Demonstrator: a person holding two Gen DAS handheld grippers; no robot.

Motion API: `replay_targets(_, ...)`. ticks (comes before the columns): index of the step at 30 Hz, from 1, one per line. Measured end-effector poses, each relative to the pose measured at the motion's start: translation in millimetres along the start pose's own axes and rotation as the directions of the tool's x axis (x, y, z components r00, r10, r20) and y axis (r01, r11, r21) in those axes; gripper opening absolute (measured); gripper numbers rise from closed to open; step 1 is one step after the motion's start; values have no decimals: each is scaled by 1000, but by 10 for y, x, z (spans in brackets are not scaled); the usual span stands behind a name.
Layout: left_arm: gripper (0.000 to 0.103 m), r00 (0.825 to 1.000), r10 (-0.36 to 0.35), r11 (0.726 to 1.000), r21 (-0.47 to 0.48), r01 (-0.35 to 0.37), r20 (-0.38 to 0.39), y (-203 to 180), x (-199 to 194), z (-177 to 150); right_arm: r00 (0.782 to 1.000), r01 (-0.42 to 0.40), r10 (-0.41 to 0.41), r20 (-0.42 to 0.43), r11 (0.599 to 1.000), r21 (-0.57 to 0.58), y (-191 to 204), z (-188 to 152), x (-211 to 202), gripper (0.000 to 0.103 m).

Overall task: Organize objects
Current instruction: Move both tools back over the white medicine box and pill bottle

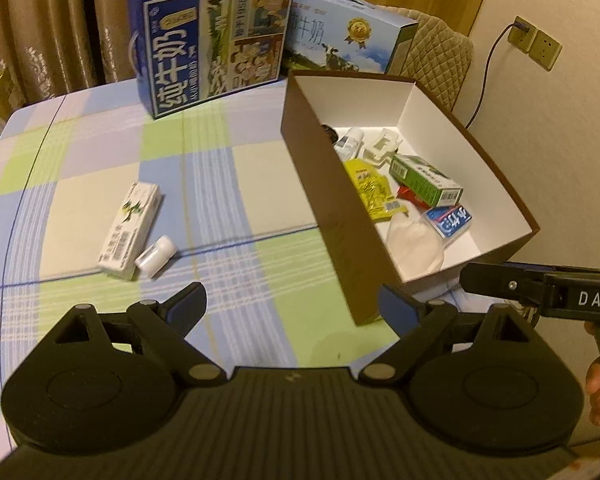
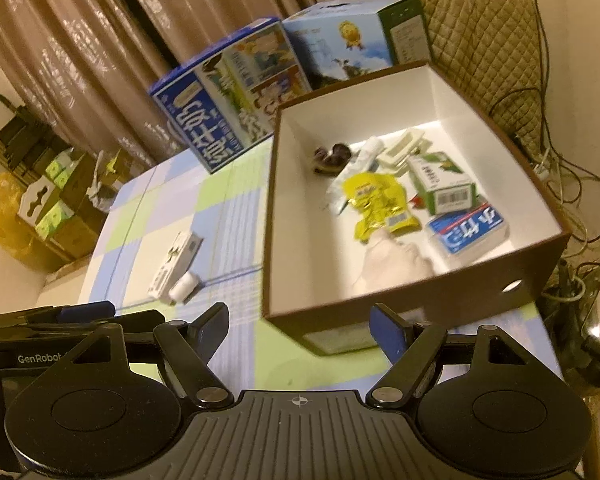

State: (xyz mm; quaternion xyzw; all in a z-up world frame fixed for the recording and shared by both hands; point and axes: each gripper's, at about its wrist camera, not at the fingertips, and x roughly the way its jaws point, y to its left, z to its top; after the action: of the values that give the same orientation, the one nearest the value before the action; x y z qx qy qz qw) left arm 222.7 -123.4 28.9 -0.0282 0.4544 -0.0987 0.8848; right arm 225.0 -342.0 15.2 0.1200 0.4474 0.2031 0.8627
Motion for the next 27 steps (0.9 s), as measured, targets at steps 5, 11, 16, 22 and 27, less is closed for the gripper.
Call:
replay_targets(5, 91, 1000, 10, 1000, -15, -10, -7, 161, -92, -140, 1000, -7, 7, -20, 1000, -14, 179, -132, 51, 75)
replay_targets(11, 91, 999, 39, 998, -46, -41, -32, 409, -150, -300, 998, -27, 24, -57, 999, -42, 429, -263, 183, 75)
replay_targets(16, 91, 997, 59, 995, -75, -62, -45, 610, -188, -388, 995, -43, 37, -90, 997, -67, 612, -334, 331, 75)
replay_targets(22, 91, 995, 81, 991, -102, -87, -53, 838, -207, -431, 991, -55, 43, -128, 994, -99, 811, -392, 525, 75)
replay_targets(27, 91, 993, 97, 987, -123, -104, -61, 1009, -197, -444, 987, -59, 38, -155, 989, -133, 949, -421, 690, 75)
